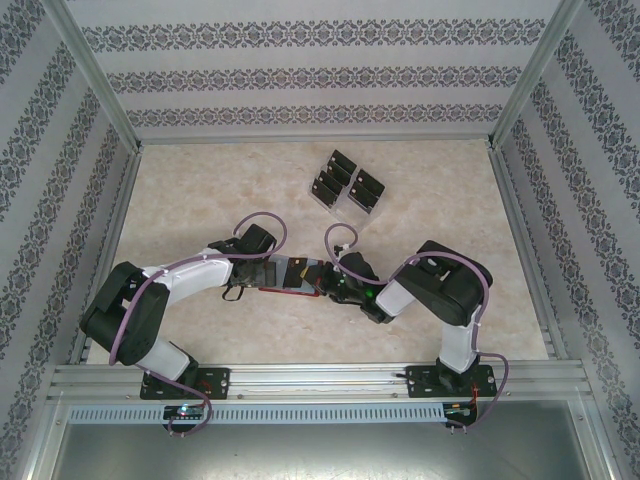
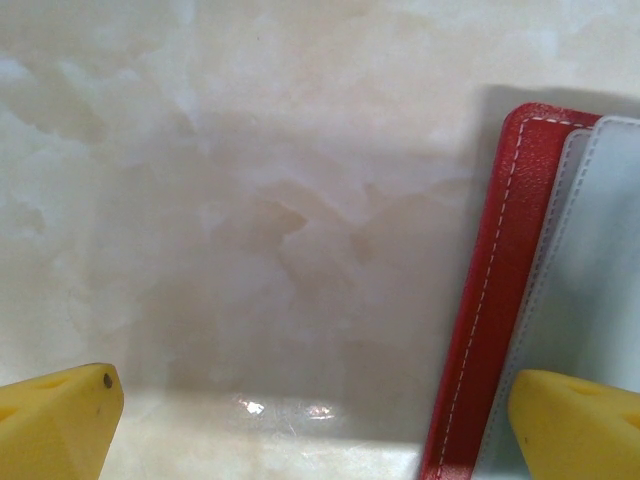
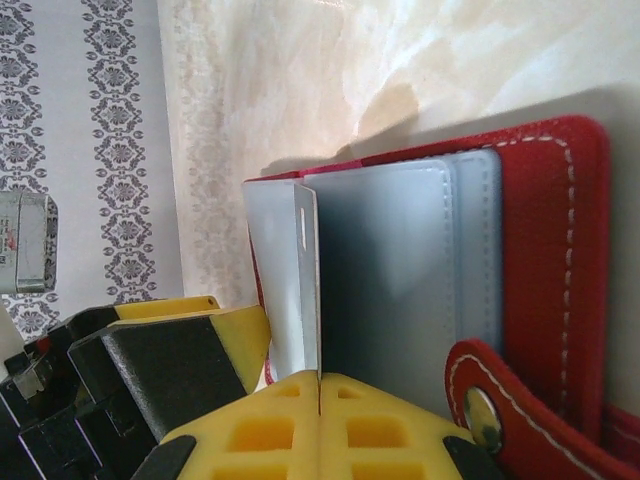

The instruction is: Put the credit cards into the card holder

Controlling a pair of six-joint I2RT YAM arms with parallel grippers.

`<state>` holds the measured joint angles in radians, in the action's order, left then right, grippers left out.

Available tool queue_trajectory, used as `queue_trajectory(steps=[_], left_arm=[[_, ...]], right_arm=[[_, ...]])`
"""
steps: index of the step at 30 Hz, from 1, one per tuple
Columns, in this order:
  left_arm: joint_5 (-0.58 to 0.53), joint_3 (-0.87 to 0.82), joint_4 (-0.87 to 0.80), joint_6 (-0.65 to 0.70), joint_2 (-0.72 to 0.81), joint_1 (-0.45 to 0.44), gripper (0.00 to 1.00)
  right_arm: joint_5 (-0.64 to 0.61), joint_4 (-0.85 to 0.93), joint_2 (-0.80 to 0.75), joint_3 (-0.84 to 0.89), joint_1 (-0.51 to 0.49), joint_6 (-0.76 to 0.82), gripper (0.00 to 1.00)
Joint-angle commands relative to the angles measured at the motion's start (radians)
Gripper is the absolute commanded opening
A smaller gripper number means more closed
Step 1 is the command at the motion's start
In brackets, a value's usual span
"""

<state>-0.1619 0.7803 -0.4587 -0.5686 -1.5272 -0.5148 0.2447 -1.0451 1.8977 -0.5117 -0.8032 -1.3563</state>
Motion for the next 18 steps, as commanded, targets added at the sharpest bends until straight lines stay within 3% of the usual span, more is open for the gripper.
queue_trajectory(steps=[1,18], left_arm=[[-0.016,-0.016,-0.02,-0.001,-0.015,0.008,1.0],[-0.014,-0.014,-0.02,-0.002,-0.016,0.008,1.0]], right_arm=[[0.016,-0.01,0.029,-0.023,-0.018,-0.001,0.0],[-0.015,0.06,-0.01,-0.007,-0.034,0.031,0.0]])
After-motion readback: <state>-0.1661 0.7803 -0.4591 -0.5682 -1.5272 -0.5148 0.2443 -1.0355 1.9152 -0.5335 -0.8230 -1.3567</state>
